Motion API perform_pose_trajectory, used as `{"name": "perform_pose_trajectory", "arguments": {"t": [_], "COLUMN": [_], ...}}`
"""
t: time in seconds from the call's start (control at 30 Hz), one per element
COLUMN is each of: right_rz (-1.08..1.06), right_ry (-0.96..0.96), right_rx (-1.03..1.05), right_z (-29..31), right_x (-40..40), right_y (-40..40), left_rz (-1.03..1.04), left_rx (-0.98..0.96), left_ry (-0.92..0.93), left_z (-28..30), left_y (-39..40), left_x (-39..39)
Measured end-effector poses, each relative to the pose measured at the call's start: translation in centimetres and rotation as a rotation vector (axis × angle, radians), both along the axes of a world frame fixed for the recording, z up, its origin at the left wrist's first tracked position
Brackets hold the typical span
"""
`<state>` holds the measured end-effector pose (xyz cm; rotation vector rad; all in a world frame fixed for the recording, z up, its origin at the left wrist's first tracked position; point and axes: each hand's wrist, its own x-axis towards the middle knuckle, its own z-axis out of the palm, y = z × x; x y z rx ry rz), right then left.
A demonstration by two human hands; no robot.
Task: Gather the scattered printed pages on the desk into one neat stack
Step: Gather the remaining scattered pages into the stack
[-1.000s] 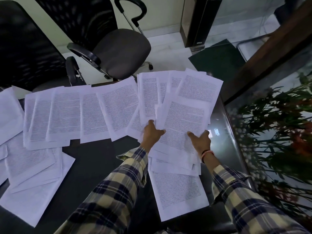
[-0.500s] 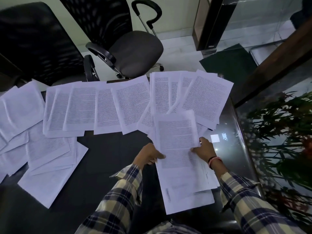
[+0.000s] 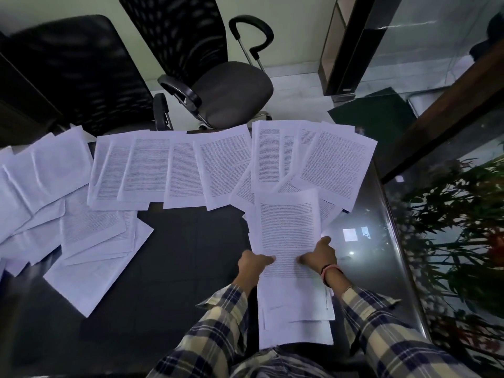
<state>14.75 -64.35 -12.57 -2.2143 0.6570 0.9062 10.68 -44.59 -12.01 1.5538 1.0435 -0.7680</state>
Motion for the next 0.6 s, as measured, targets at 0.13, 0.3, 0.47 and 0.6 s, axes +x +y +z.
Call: {"name": "perform_pose_trajectory", "arguments": {"t": [0.13, 0.3, 0.47, 0.6], "right_rz": [-0.138, -0.444, -0.800, -0.692], "right_ry": [0.077, 0.055, 0.025, 0.013], "right_rx": [0.250, 0.568, 0.599, 0.540], "right_z": [-1.1, -0.5, -0.3, -1.4], "right_x": [-1.5, -2.6, -0.1, 1.4], "right_y": [0.0, 1.6, 2.0, 2.9], "left_rz": [0.029, -0.015, -0.218, -0.293], "left_rx": [-0.124, -0.216, -0.118, -0.073], "left_ry": [-0.071, -0.171, -0.156, -0.180], "left_z": [-3.7, 1.8, 2.6, 4.3], "left_y": [3.2, 7.6, 12.0, 14.9], "left_x": [-1.2, -1.9, -2.7, -4.0]}}
